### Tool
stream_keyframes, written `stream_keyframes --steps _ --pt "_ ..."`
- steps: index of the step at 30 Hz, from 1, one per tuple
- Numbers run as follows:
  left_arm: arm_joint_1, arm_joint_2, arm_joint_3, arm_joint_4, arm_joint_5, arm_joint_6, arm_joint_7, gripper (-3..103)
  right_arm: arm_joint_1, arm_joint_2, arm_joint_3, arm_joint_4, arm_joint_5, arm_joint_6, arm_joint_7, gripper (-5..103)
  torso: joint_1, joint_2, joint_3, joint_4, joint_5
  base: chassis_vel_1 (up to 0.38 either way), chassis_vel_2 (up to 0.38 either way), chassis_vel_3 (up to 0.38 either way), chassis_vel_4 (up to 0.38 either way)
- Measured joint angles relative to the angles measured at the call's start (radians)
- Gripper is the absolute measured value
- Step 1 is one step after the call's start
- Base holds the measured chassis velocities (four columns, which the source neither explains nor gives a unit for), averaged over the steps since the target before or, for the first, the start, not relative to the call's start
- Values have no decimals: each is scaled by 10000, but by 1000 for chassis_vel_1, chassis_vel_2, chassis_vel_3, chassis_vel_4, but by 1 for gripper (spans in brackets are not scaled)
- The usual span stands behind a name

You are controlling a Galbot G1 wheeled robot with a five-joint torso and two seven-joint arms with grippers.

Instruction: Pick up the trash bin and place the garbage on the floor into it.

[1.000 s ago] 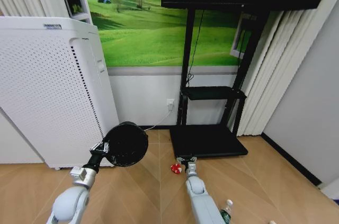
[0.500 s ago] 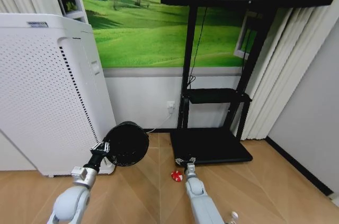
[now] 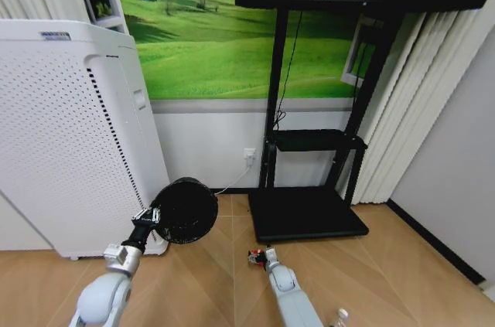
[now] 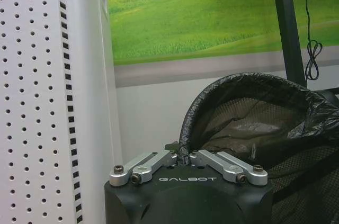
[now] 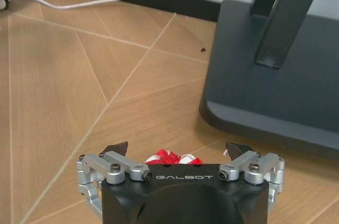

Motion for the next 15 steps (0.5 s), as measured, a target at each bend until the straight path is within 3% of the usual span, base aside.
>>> stream_keyframes --steps 10,15 --pt "-5 -66 11 -49 -2 1 6 3 215 0 63 -296 -232 -948 207 100 0 0 0 0 0 0 0 0 0" --pt "-6 -35 -40 -74 -44 0 14 3 285 0 63 -484 -219 -1000 275 100 0 0 0 0 0 0 0 0 0"
